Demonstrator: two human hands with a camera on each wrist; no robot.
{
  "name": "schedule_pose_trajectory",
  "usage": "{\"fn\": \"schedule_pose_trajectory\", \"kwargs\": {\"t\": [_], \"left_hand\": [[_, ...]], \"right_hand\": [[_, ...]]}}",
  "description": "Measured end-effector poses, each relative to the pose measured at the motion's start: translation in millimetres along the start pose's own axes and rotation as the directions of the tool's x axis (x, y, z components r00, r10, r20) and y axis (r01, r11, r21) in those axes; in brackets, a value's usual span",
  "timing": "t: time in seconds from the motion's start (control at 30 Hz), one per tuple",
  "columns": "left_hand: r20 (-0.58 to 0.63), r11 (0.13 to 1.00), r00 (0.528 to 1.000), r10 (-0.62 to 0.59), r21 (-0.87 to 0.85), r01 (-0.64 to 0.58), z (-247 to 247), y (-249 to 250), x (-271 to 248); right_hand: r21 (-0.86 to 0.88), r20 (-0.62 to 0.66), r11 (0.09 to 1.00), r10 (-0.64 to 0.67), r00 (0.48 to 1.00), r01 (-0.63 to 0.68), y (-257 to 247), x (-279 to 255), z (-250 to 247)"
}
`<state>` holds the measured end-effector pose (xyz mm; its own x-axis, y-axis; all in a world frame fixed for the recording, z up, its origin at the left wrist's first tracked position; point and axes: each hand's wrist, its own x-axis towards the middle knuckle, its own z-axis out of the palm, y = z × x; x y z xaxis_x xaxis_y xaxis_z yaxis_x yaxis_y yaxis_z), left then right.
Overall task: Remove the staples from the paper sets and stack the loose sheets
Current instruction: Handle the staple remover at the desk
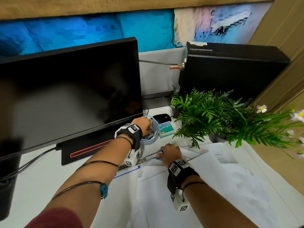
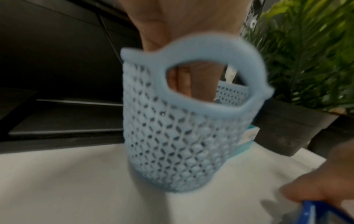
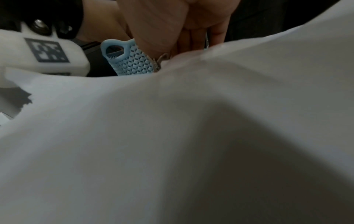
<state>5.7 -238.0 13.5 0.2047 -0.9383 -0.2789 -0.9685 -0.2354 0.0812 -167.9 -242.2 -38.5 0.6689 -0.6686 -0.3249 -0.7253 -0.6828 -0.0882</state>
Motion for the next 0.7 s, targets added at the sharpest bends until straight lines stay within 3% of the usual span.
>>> {"fn": "schedule_pose_trajectory", "kwargs": {"t": [0.33, 0.53, 0.7], "left_hand": [[-0.215, 0.972, 0.974, 0.076, -0.201, -0.12, -23, -12, -81], [-0.161, 0.975, 0.987, -0.027, -0.222, -0.01, 16, -24, -144], [-0.109, 0.961, 0.983, -0.145, -0.251, 0.114, 61, -28, -159]], "right_hand": [[0.047, -0.019, 0.998, 0.045, 0.999, -0.044, -5, -1, -1], [0.057, -0.024, 0.996, 0.07, 0.997, -0.069, -9, -2, -1], [0.055, -0.023, 0.996, 0.077, 0.997, -0.075, -9, -1, -2]]}}
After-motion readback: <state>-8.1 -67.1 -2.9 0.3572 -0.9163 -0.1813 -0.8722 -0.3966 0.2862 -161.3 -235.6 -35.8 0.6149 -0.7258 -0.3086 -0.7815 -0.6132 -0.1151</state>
